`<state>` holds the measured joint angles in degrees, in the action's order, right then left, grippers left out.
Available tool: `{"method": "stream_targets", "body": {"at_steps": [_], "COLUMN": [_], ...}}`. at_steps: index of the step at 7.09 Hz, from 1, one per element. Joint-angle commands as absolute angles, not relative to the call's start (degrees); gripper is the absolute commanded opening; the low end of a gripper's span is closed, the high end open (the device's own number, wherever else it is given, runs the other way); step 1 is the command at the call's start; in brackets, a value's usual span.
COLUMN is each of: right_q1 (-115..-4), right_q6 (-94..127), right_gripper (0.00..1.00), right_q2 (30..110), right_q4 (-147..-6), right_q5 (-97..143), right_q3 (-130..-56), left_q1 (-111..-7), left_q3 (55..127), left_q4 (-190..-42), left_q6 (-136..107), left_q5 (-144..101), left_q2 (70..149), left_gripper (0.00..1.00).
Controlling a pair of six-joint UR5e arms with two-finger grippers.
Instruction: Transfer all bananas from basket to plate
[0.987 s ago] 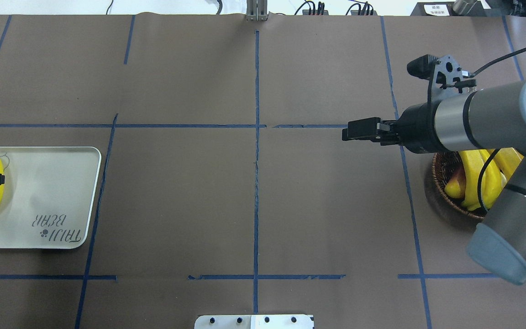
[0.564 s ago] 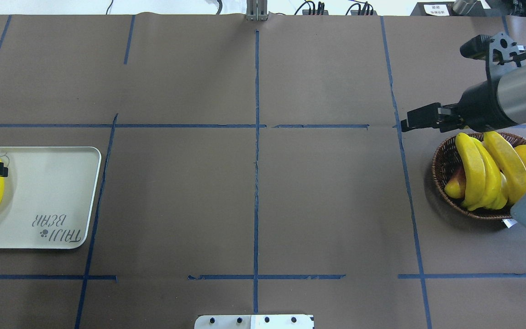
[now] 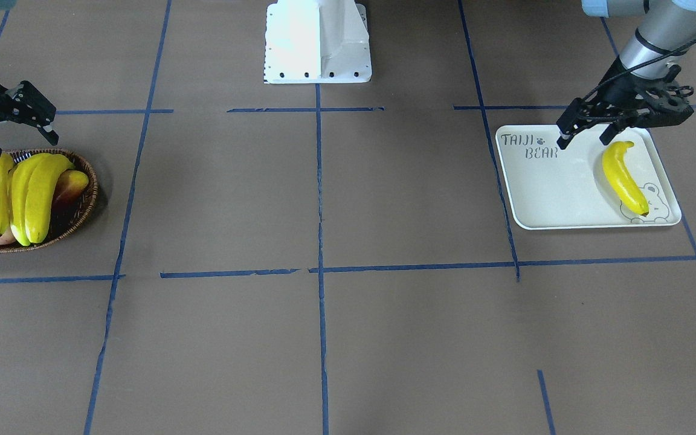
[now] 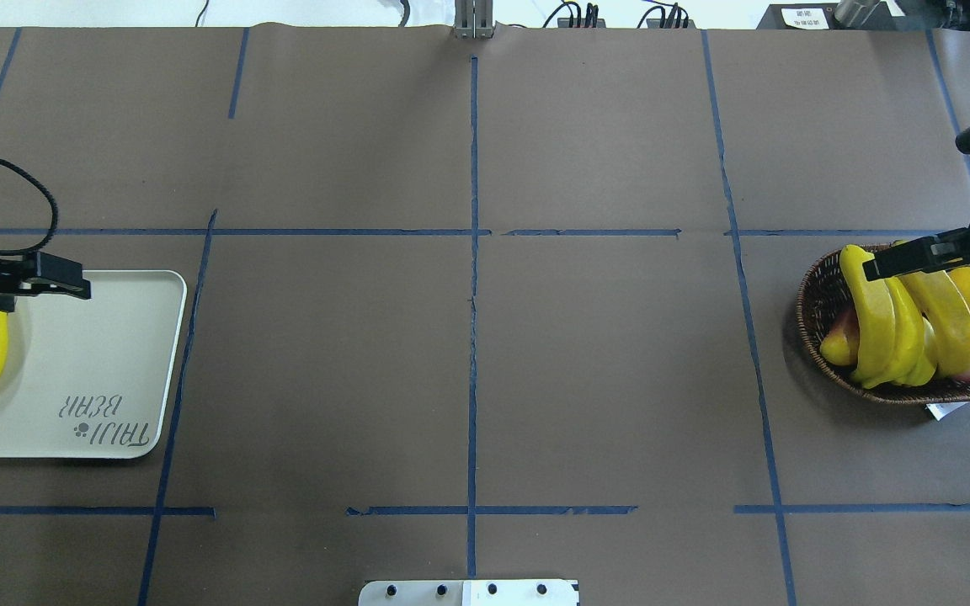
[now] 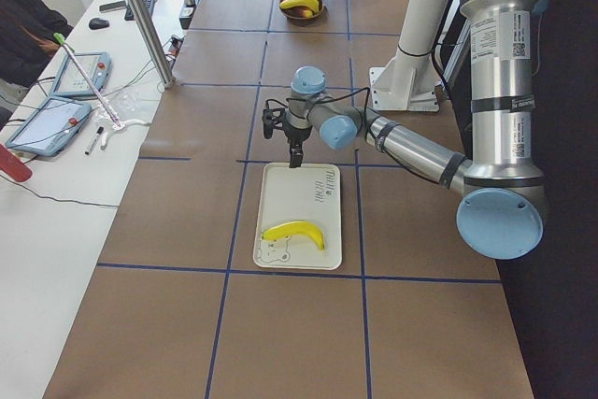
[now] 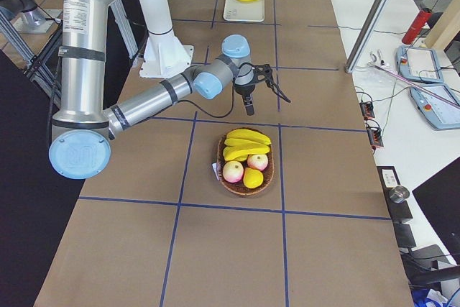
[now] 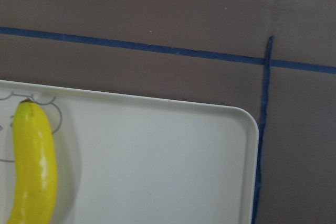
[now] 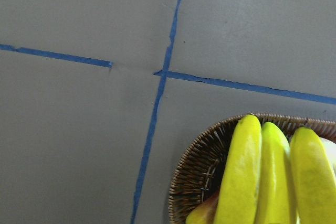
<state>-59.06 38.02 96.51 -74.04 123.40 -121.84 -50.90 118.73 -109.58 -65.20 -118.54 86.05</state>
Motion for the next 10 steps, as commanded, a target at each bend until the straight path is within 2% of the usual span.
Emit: {"method": "stream_targets", "body": {"at_steps": [1,5,10], "right_q1": [-60.73,-60.56,-60.21], "right_q6": [36.04,28.14,26.02], "right_gripper": [1.00,1.00,1.00], "right_q2": [100.09,100.90,100.55], "right_q4": [-74.09,-74.00,-74.09], "right_q5": [122.96,122.17,122.08], "right_q3": [-120.42,-110.67,-108.11], "left_q1": [-45.55,-44.65,-44.47], "left_q3": [118.39,118.21,118.13], "left_q4": [-109.25,-109.25,-109.25], "left_q6": [-74.50,-75.59,-75.67], "left_q5": [-118.22,-118.21,-118.13], "left_q2": [90.95,92.28,92.81], "left_gripper": [1.00,1.00,1.00]}}
